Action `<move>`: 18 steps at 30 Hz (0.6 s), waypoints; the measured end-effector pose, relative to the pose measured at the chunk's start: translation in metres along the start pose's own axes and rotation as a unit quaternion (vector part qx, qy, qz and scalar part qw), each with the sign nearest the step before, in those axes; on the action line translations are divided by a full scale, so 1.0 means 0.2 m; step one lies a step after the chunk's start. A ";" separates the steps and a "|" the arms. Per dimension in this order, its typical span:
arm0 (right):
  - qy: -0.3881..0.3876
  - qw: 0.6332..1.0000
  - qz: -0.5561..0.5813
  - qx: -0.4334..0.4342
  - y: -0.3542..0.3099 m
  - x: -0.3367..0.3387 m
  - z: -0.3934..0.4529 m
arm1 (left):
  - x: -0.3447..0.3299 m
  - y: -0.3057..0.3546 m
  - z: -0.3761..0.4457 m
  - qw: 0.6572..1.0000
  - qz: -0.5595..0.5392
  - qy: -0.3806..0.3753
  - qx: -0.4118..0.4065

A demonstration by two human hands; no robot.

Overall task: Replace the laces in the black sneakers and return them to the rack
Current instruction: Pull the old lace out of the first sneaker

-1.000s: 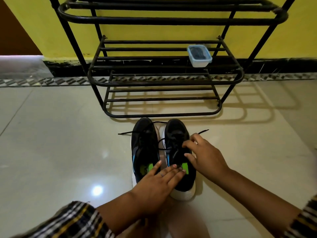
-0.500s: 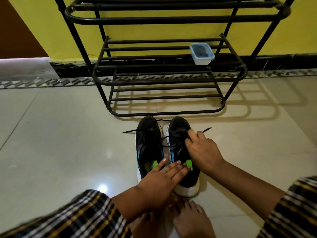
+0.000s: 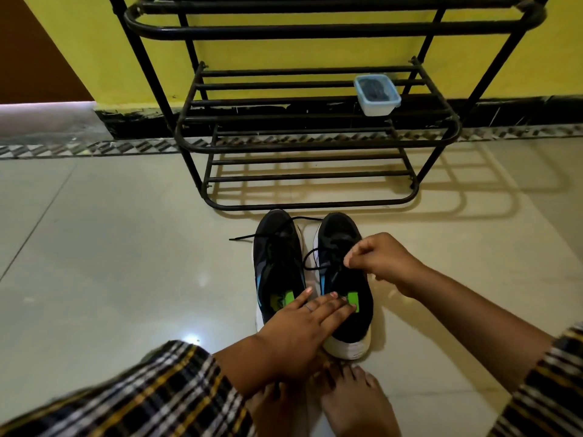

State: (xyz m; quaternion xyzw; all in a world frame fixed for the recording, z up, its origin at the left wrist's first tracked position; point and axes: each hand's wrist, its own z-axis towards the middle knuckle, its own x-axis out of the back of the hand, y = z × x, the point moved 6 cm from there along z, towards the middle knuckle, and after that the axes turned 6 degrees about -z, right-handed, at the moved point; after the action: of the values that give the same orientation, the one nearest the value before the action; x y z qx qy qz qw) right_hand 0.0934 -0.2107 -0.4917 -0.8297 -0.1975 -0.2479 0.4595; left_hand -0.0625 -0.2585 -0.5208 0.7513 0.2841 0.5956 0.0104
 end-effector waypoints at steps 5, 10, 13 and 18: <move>0.066 0.859 -0.472 0.187 -0.08 -0.08 -0.05 | 0.00 0.00 0.00 1.000 -0.008 0.005 0.000; 0.089 0.836 -0.490 0.230 -0.08 -0.11 -0.07 | 0.01 0.00 0.00 1.000 -0.003 0.010 0.000; 0.135 0.939 -0.275 0.157 -0.06 -0.02 -0.04 | 0.01 0.00 0.00 1.000 -0.004 0.013 -0.002; 0.010 0.969 0.229 -0.092 0.02 0.01 -0.03 | 0.00 0.00 0.00 1.000 -0.010 0.013 -0.004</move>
State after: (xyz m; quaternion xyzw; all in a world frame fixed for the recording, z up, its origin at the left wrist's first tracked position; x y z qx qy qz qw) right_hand 0.0960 -0.2173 -0.4916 -0.8890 0.0267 -0.1616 0.4276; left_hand -0.0630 -0.2585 -0.5204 0.7404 0.2898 0.6063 0.0156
